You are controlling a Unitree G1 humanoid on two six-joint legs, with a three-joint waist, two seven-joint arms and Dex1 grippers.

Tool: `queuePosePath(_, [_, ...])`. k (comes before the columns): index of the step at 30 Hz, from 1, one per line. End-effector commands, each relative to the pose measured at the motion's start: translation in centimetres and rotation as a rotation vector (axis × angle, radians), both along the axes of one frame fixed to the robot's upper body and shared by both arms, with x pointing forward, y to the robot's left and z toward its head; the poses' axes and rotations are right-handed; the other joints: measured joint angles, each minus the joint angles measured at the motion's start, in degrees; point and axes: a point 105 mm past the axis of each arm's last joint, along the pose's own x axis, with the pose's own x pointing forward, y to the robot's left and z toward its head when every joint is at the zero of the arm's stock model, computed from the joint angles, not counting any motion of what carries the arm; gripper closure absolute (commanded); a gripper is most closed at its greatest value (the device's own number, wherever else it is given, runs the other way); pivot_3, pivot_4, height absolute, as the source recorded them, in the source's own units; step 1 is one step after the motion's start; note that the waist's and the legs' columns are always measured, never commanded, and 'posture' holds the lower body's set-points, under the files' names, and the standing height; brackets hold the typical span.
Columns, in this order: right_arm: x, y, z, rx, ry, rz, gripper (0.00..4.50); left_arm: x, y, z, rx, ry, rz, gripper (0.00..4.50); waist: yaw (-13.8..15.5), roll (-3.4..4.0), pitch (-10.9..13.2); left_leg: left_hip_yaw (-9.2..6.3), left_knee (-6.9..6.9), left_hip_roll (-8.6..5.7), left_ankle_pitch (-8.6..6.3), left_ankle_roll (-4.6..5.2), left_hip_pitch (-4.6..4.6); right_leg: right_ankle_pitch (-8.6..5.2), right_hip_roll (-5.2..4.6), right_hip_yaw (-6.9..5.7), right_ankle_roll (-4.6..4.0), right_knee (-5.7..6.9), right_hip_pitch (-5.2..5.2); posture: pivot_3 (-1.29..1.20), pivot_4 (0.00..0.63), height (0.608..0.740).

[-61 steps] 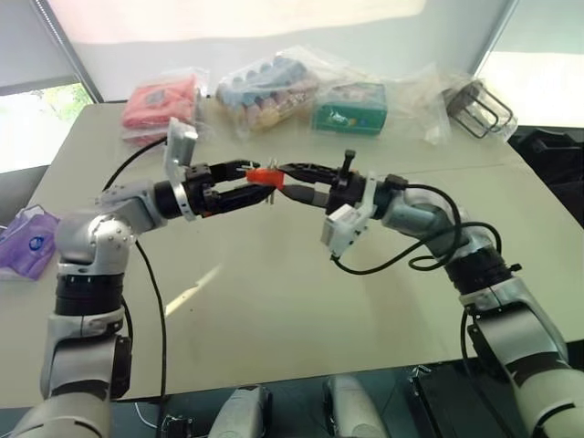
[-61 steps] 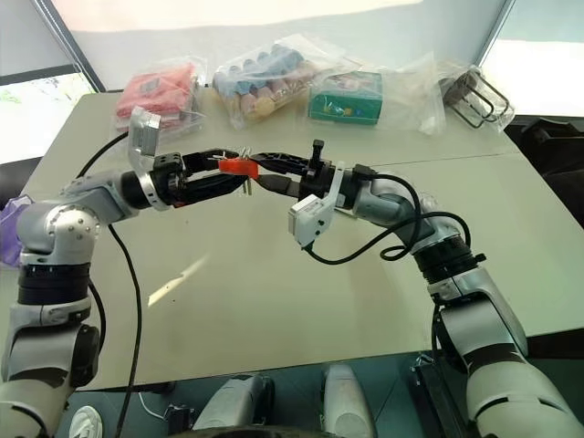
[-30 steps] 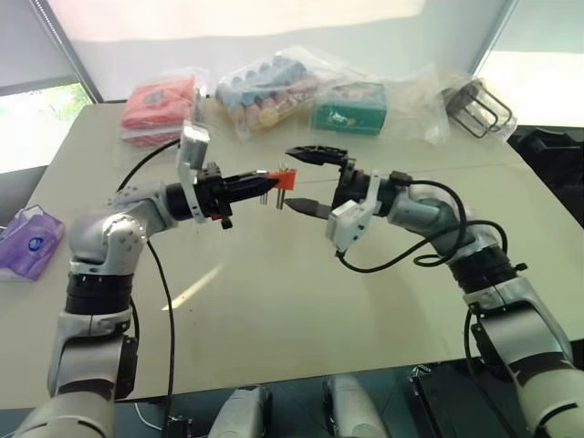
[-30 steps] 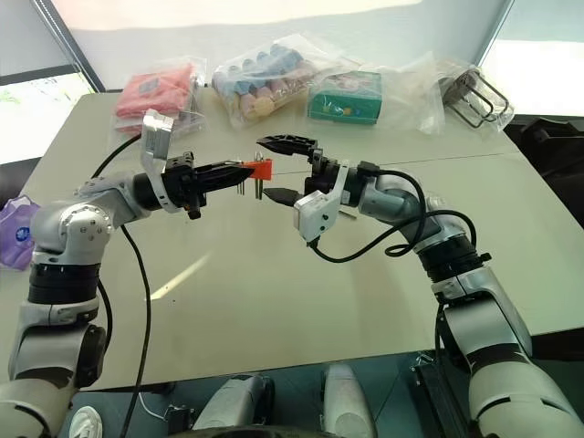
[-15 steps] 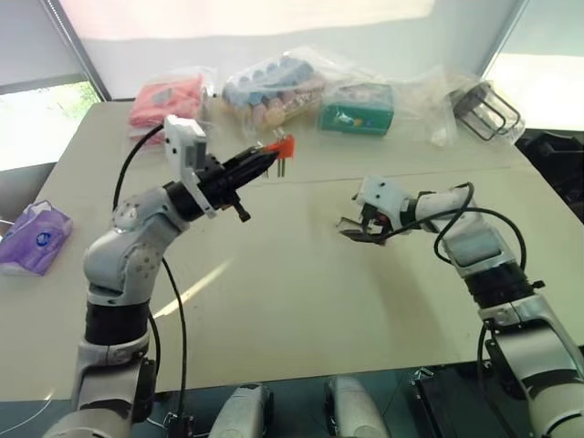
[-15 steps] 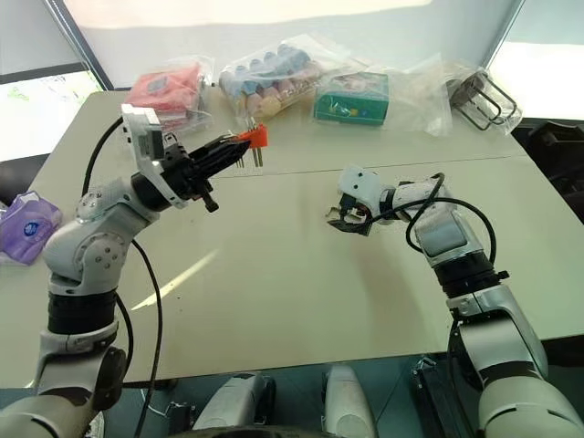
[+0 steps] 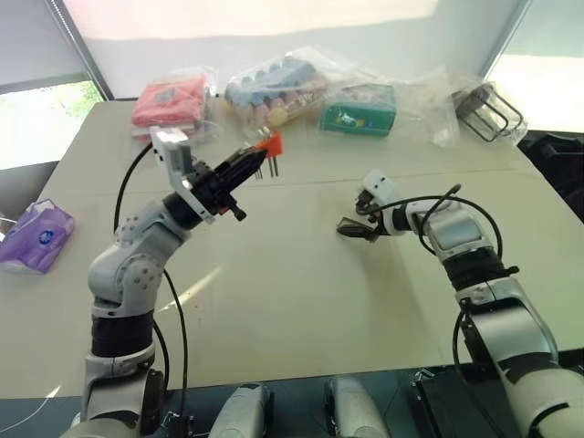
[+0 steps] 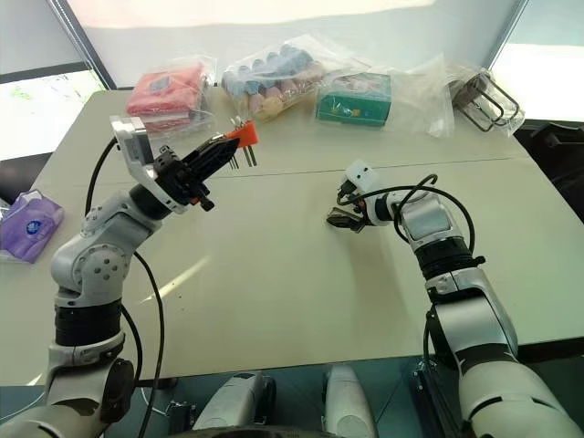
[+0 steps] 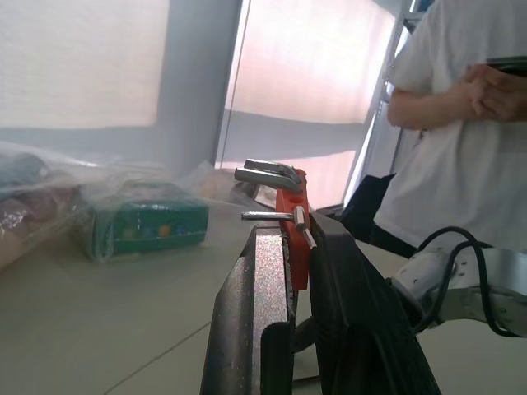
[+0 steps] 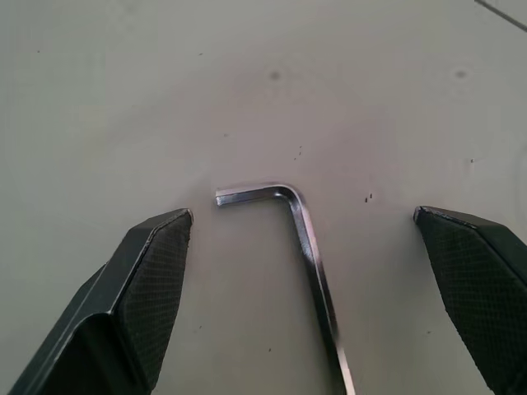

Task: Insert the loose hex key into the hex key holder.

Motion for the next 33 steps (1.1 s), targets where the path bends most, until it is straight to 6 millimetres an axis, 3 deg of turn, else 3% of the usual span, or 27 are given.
queuePosePath(1, [0.5, -0.4, 0.4, -0.015, -0.025, -0.010, 1.40, -0.7, 0.0, 1.0, 0.012, -0.065, 0.007, 4.50, 0.0, 0.00, 0.0, 0.00, 0.00, 0.00, 0.00, 0.00, 0.00, 0.00, 0.00, 0.00, 0.00, 0.00, 0.00, 0.00, 0.150, 0.740])
queuePosePath(7, [0.1, -0.4, 0.2, -0.021, -0.005, 0.009, 4.42, -0.5, -0.1, 0.8, 0.032, -0.067, 0.013, 4.50, 0.0, 0.00, 0.0, 0.00, 0.00, 0.00, 0.00, 0.00, 0.00, 0.00, 0.00, 0.00, 0.00, 0.00, 0.01, 0.00, 0.150, 0.740])
queuePosePath(10, [0.1, -0.1, 0.5, -0.004, -0.016, 0.015, 4.42, -0.4, -0.2, 0.6, 0.044, -0.068, 0.011, 4.50, 0.0, 0.00, 0.0, -0.01, 0.00, 0.00, 0.00, 0.00, 0.00, 0.00, 0.00, -0.01, 0.00, 0.00, 0.01, 0.00, 0.150, 0.740])
queuePosePath(13, [0.7, 1.8, 3.6, 0.114, -0.245, 0.051, 4.42, -0.2, -0.5, 0.5, 0.061, -0.075, 0.005, 4.50, 0.0, 0.00, 0.0, -0.02, 0.00, 0.00, 0.00, 0.00, 0.00, 0.00, 0.00, -0.01, 0.00, 0.00, 0.01, 0.00, 0.150, 0.740])
queuePosePath(17, [1.6, 2.8, 10.8, 0.443, -0.562, -0.115, 4.42, 0.1, -0.8, 0.6, 0.071, -0.081, -0.010, 4.50, -0.3, 0.04, 0.0, 0.02, -0.04, 0.02, 0.00, -0.01, -0.05, 0.00, 0.03, 0.03, 0.00, 0.08, -0.15, 0.00, 0.150, 0.740])
queuePosePath(20, [-0.3, 3.4, 17.5, 0.837, -0.734, -0.176, 4.42, 0.5, -1.1, 0.9, 0.074, -0.087, -0.025, 4.50, -0.3, 0.05, 0.0, -0.02, -0.02, 0.03, 0.02, -0.04, -0.36, 0.00, 0.03, 0.02, 0.00, 0.22, -0.51, 0.00, 0.150, 0.740])
queuePosePath(23, [-2.8, 4.3, 21.2, 1.151, -0.739, -0.149, 4.42, 0.8, -1.3, 1.2, 0.073, -0.094, -0.031, 4.50, -0.3, 0.06, 0.0, -0.10, 0.05, 0.02, 0.04, -0.06, -0.57, 0.01, 0.02, -0.03, 0.00, 0.24, -0.66, 0.00, 0.150, 0.740])
queuePosePath(27, [-6.0, 6.7, 23.6, 1.348, -0.728, -0.032, 4.42, 1.4, -1.3, 1.7, 0.070, -0.105, -0.032, 4.50, -0.3, 0.08, 0.0, -0.15, 0.05, 0.00, 0.04, -0.06, -0.57, 0.01, 0.01, -0.06, 0.00, 0.22, -0.61, 0.00, 0.150, 0.740])
queuePosePath(33, [-6.8, 8.9, 22.8, 1.346, -0.703, 0.001, 4.42, 1.8, -1.6, 2.5, 0.066, -0.126, -0.042, 4.50, -0.4, 0.09, 0.0, -0.15, 0.05, 0.00, 0.04, -0.05, -0.57, 0.01, 0.03, -0.06, 0.00, 0.25, -0.62, 0.00, 0.150, 0.740])
